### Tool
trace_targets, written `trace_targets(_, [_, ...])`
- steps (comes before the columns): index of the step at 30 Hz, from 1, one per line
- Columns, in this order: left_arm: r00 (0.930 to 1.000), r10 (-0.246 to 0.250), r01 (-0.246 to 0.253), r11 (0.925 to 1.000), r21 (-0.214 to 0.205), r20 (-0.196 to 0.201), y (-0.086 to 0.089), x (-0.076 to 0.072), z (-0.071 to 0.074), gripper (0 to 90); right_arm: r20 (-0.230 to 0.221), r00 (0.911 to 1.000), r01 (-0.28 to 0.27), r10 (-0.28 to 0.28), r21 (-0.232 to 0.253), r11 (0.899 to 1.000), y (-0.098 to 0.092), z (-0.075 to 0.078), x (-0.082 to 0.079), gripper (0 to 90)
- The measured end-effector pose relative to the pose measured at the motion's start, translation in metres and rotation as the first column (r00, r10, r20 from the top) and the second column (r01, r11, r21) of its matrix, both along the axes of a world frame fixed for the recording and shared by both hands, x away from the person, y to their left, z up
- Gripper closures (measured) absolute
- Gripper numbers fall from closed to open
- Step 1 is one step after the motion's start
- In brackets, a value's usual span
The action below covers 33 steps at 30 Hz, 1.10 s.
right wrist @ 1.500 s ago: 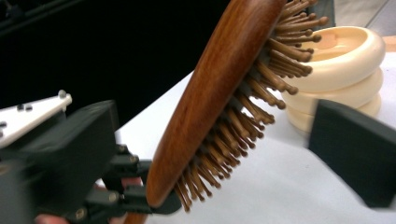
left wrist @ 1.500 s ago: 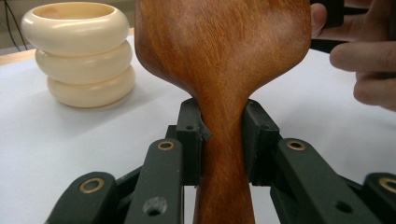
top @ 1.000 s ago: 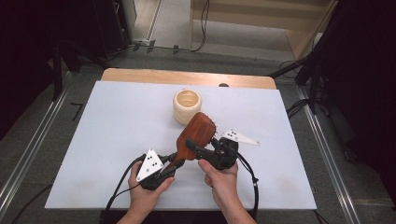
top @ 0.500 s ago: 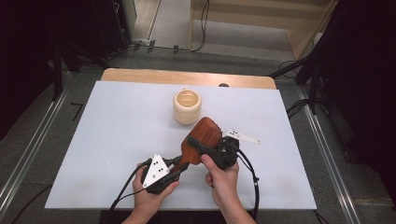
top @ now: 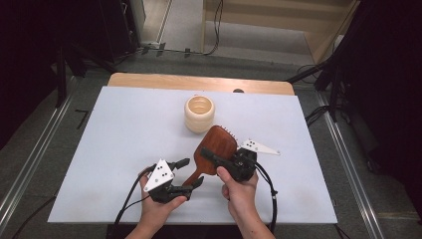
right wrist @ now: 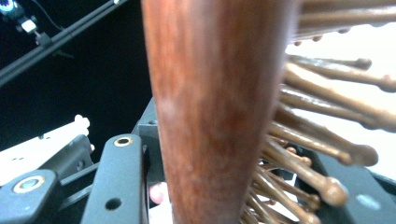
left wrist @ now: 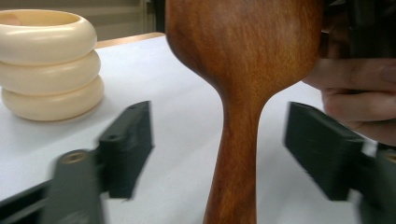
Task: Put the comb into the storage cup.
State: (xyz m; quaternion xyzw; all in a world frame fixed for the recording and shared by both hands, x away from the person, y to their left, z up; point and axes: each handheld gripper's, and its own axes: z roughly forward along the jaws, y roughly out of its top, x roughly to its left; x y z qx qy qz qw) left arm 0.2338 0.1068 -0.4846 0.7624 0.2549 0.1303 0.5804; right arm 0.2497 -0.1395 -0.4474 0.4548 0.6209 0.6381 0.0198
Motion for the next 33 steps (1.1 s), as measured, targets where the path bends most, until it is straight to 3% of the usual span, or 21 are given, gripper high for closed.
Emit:
trace_targets(1, [1.0000, 0.009, -0.009, 1.0000, 0.001, 0.001, 0.001, 0.000, 0.000, 14.4, 0.013, 0.9999, -0.001, 0.001, -0.008, 1.000, 0.000, 0.001, -0.001, 50.7])
trace_targets(3, [0.9999, 0.014, -0.014, 0.9999, 0.000, 0.002, 0.006, 0.001, 0.001, 0.0, 0.046, 0.9989, 0.008, -0.005, -0.049, 0.999, -0.002, 0.005, -0.002, 50.8])
trace_targets(9, [0.9991, 0.041, -0.041, 0.9991, -0.011, 0.015, 0.021, 0.003, 0.005, 0.0, 0.075, 0.9970, 0.023, -0.019, -0.059, 0.998, -0.008, 0.007, -0.002, 50.9])
trace_targets(15, [0.9945, 0.101, -0.100, 0.9948, -0.020, 0.029, 0.037, 0.007, 0.006, 0.0, 0.096, 0.9948, 0.040, -0.033, -0.071, 0.997, -0.015, 0.010, -0.002, 50.9])
trace_targets(23, [0.9851, 0.164, -0.164, 0.9864, -0.007, 0.051, 0.064, 0.013, 0.005, 0.0, 0.120, 0.9921, 0.048, -0.037, -0.086, 0.995, -0.018, 0.014, -0.003, 50.9])
trace_targets(33, [0.9671, 0.245, -0.247, 0.9690, 0.015, 0.068, 0.101, 0.015, 0.004, 0.0, 0.127, 0.9914, 0.043, -0.032, -0.091, 0.995, -0.017, 0.015, -0.004, 50.9])
